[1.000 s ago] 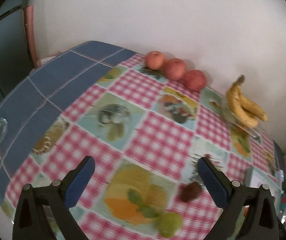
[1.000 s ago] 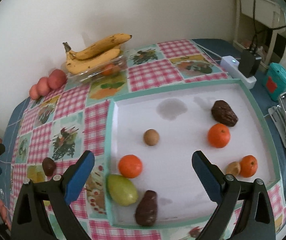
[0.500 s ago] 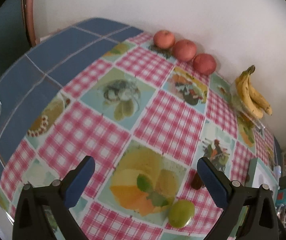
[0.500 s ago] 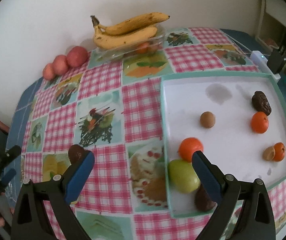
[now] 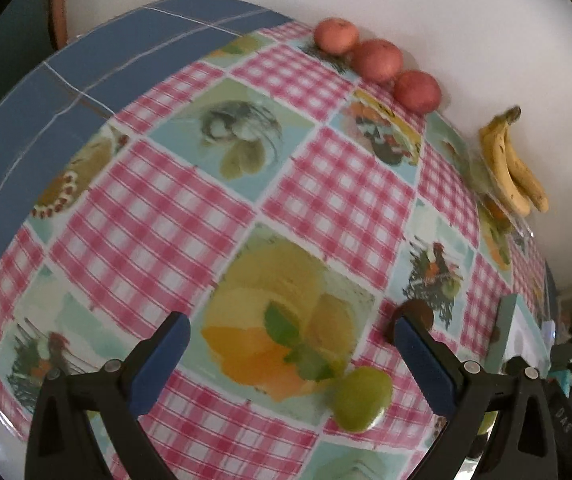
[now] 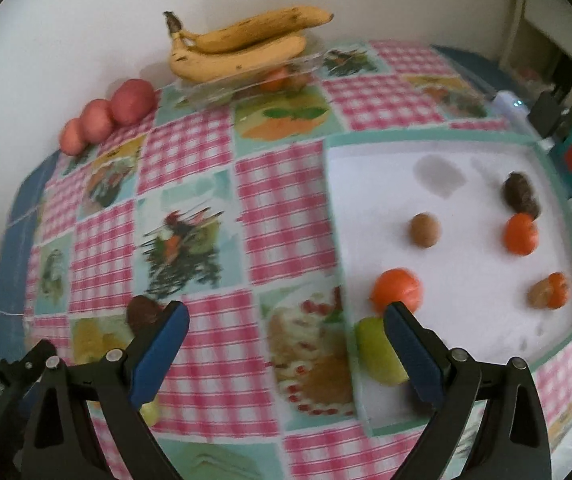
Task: Organize fruits
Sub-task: 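Reach the left tool to the green lime while the right tool approaches a small dark fruit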
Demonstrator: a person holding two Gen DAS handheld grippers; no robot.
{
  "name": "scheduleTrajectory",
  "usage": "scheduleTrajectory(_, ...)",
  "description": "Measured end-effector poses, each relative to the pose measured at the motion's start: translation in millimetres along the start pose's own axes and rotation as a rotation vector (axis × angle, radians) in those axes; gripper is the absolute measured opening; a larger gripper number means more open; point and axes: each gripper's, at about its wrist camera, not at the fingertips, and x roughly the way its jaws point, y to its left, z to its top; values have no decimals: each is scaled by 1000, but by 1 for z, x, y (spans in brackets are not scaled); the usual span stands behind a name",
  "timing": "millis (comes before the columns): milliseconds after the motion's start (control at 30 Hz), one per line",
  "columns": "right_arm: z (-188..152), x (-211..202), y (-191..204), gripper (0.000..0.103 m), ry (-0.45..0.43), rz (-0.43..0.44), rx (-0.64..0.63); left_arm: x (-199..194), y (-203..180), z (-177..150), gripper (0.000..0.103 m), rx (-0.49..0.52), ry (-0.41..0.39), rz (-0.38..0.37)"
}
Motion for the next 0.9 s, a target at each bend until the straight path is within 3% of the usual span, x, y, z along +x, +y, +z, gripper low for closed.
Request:
scheduleTrajectory(367,2,-1,-20,98,3,32,41,24,-45,-27,103,193,126,-1)
scheduleTrajectory(700,5,-2,-41,98,6,24,99,51,-76,-54,103,382,182,107)
scheduleTrajectory(833,5,-3,-43,98,5,26,101,57,-86,-63,103,472,168,185)
scheduleTrajectory(900,5,-3,-45,98,10,27,107,58,-90,-66,103,481,161,187)
